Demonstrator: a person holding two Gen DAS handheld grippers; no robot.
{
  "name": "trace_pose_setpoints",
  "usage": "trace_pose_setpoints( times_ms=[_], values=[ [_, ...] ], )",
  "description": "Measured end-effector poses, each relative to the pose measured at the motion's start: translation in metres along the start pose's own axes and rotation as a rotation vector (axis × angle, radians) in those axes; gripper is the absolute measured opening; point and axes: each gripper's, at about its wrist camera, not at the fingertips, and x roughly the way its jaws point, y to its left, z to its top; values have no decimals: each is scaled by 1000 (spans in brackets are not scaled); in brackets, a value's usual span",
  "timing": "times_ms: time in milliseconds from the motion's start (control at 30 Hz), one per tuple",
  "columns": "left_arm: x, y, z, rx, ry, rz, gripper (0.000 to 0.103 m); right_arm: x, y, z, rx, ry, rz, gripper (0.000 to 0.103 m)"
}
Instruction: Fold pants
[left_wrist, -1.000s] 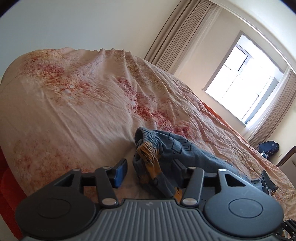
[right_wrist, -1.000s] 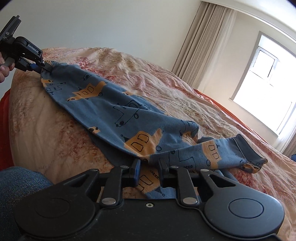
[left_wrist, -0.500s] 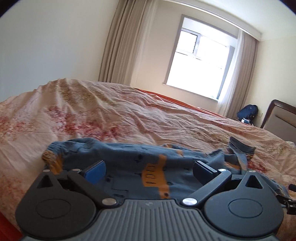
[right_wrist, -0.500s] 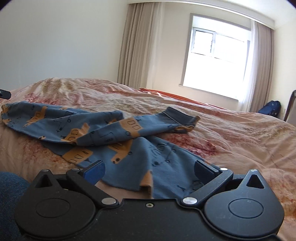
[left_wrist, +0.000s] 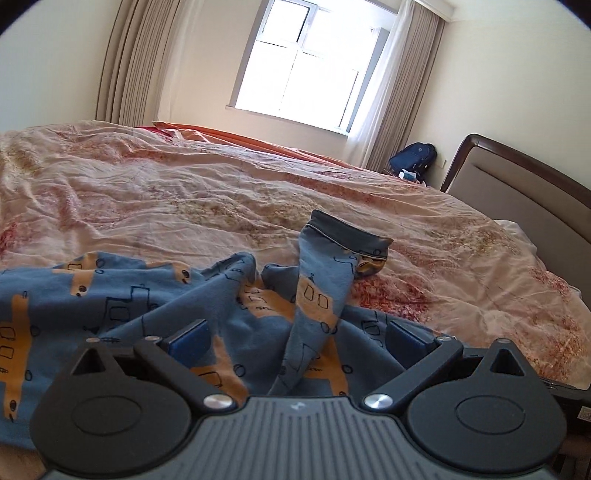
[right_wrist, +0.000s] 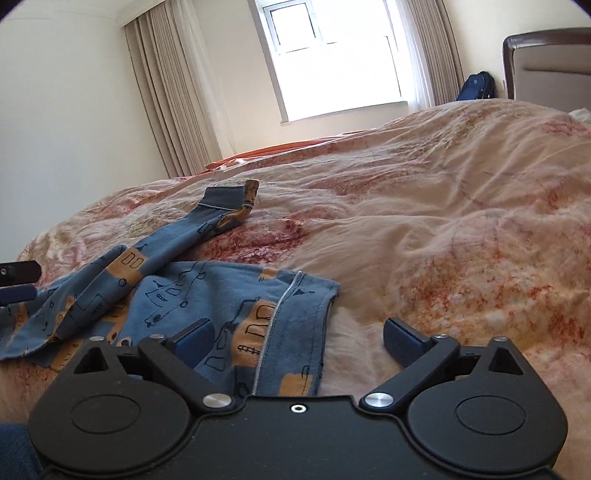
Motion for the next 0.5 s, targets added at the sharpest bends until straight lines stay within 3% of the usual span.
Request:
trace_pose_setpoints(
  times_ms=[67,200,233,500],
  values=[
    [8,-3,-1,-12,-14,28,102,6,-2,4,9,19,8,51],
    [21,-1,-6,-49,14,79,97,14,-5,10,31,41,52,25],
    [22,1,-7,-61,18,91,97,15,-5,12,31,44,60,11],
    [19,2,-7,-31,1,94,96,16,14,52,-211,-42,-23,8]
  ],
)
